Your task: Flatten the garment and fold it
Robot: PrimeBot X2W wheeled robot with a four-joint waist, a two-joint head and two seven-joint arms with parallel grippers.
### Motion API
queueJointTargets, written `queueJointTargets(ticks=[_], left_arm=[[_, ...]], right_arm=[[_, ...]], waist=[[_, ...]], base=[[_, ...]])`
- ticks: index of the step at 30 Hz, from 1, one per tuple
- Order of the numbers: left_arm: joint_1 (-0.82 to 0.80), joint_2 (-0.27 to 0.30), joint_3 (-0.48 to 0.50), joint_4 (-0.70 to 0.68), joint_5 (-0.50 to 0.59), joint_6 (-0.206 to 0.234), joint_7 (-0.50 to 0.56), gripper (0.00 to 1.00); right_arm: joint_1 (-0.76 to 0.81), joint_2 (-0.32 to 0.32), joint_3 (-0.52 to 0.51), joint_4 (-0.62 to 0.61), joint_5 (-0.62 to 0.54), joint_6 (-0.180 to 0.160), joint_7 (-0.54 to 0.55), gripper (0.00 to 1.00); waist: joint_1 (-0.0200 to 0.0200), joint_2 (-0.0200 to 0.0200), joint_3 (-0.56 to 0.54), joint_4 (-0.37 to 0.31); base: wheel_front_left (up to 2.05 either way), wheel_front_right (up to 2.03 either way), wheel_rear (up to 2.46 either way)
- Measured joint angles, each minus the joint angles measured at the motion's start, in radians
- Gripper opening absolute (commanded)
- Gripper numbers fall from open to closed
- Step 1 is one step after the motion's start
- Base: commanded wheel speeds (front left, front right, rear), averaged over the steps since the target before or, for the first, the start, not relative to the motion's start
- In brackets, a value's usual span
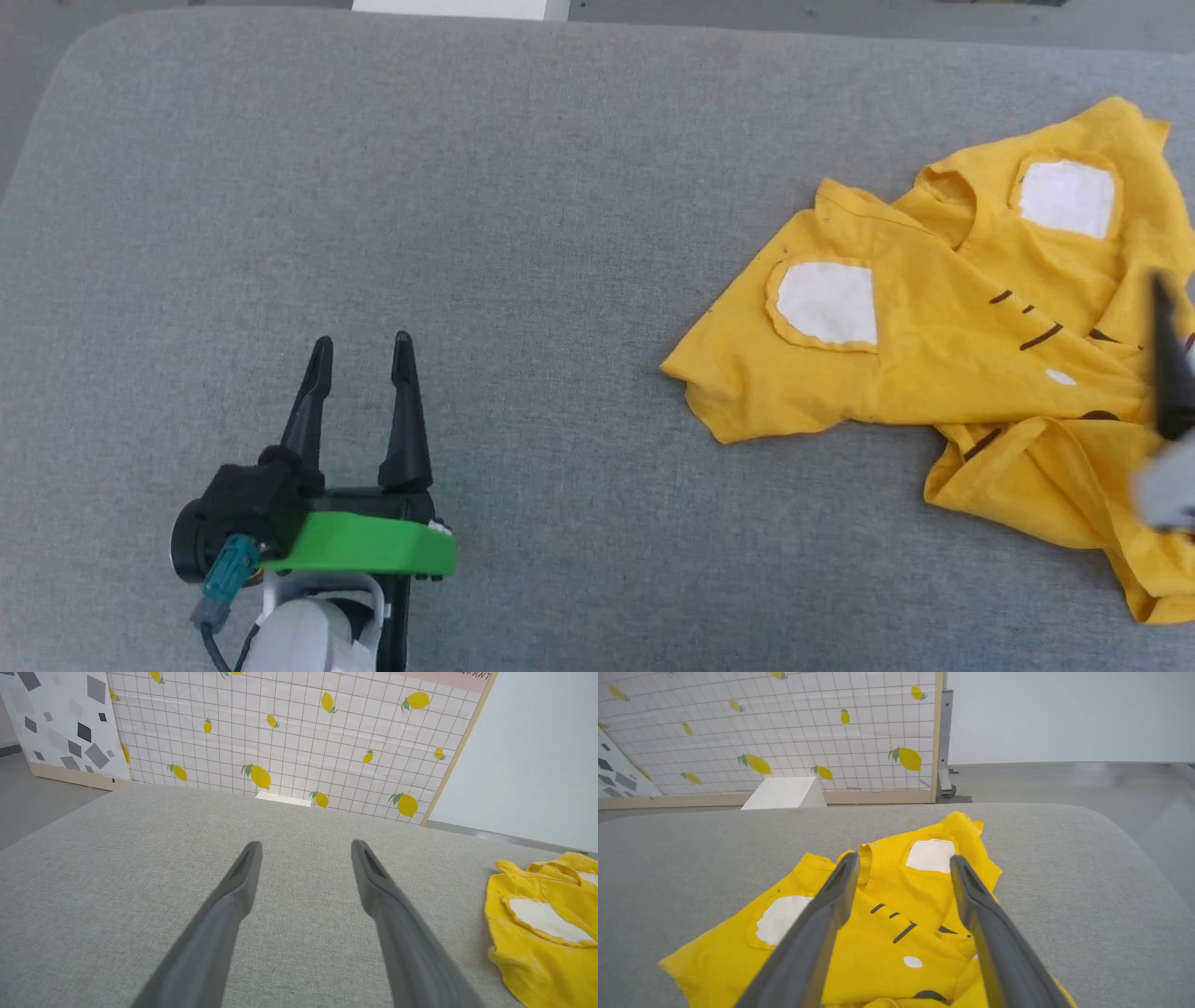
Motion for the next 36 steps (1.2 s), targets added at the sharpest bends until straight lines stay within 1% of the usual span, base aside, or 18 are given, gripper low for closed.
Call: queueJointTargets(ticks=[3,5,8,11,14,17,18,23,24,25,26,30,34,35,36], left_arm=[[-0.005,0.000,-0.012,0.000,0.000,-0.001,0.000,1.00],[-0.013,0.000,-0.018,0.001,-0.002,-0.001,0.000,1.00],[-0.026,0.000,-0.029,0.003,-0.006,-0.001,0.000,1.00],[-0.040,0.000,-0.045,0.009,-0.020,-0.001,0.000,1.00],[-0.052,0.000,-0.055,0.014,-0.035,0.000,0.000,1.00],[-0.060,0.000,-0.072,0.022,-0.043,0.000,0.000,1.00],[-0.065,-0.001,-0.084,0.028,-0.051,0.000,0.000,1.00],[-0.074,-0.001,-0.104,0.034,-0.059,0.003,0.000,1.00],[-0.074,-0.001,-0.108,0.035,-0.059,0.005,0.000,1.00],[-0.075,-0.001,-0.112,0.036,-0.061,0.007,0.000,1.00],[-0.075,-0.001,-0.115,0.037,-0.063,0.010,0.000,1.00],[-0.076,-0.001,-0.119,0.041,-0.066,0.012,0.000,1.00],[-0.076,-0.001,-0.120,0.044,-0.067,0.014,0.000,1.00],[-0.076,-0.001,-0.121,0.044,-0.068,0.014,0.000,1.00],[-0.076,-0.001,-0.127,0.044,-0.071,0.014,0.000,1.00]], right_arm=[[-0.050,-0.005,0.134,0.015,-0.029,0.000,0.046,1.00],[-0.097,-0.017,0.218,0.054,-0.035,0.000,0.081,1.00],[-0.152,-0.042,0.315,0.131,-0.034,0.000,0.131,1.00],[-0.201,-0.079,0.387,0.215,-0.031,0.000,0.172,1.00],[-0.253,-0.114,0.433,0.305,-0.030,0.000,0.203,1.00],[-0.298,-0.137,0.462,0.395,-0.035,0.000,0.231,1.00],[-0.328,-0.141,0.468,0.458,-0.035,0.000,0.251,1.00],[-0.385,-0.138,0.487,0.579,-0.071,0.000,0.303,1.00],[-0.398,-0.137,0.486,0.594,-0.074,0.000,0.316,0.53],[-0.413,-0.138,0.488,0.607,-0.079,0.000,0.328,0.09],[-0.424,-0.140,0.490,0.614,-0.081,0.000,0.332,0.00],[-0.455,-0.145,0.487,0.639,-0.086,0.000,0.308,0.00],[-0.485,-0.134,0.485,0.655,-0.075,0.000,0.267,0.00],[-0.506,-0.129,0.485,0.661,-0.076,0.000,0.257,0.00],[-0.577,-0.115,0.490,0.686,-0.078,0.000,0.219,0.00]], waist=[[0.0000,0.0000,0.015,0.008],[0.0000,0.0000,0.027,0.017],[0.0000,0.0000,0.044,0.035],[0.0000,0.0000,0.060,0.057],[0.0000,0.0000,0.074,0.081],[0.0000,0.0000,0.086,0.107],[0.0000,0.0000,0.094,0.126],[0.0000,0.0000,0.108,0.163],[0.0000,0.0000,0.111,0.170],[0.0000,0.0000,0.113,0.176],[0.0000,0.0000,0.114,0.181],[0.0000,0.0000,0.108,0.196],[0.0000,0.0000,0.092,0.203],[0.0000,0.0000,0.090,0.206],[0.0000,0.0000,0.091,0.217]], base=[[0.00,0.00,0.00],[0.00,0.00,0.00],[0.00,0.00,0.00],[0.00,0.00,0.00],[0.00,0.00,0.00],[0.00,0.00,0.00],[0.00,0.00,0.00],[0.00,0.00,0.00],[0.00,0.00,0.00],[0.00,0.00,0.00],[0.00,0.00,0.00],[0.00,0.00,0.00],[0.00,0.00,0.00],[0.00,0.00,0.00],[0.00,0.00,0.00]])
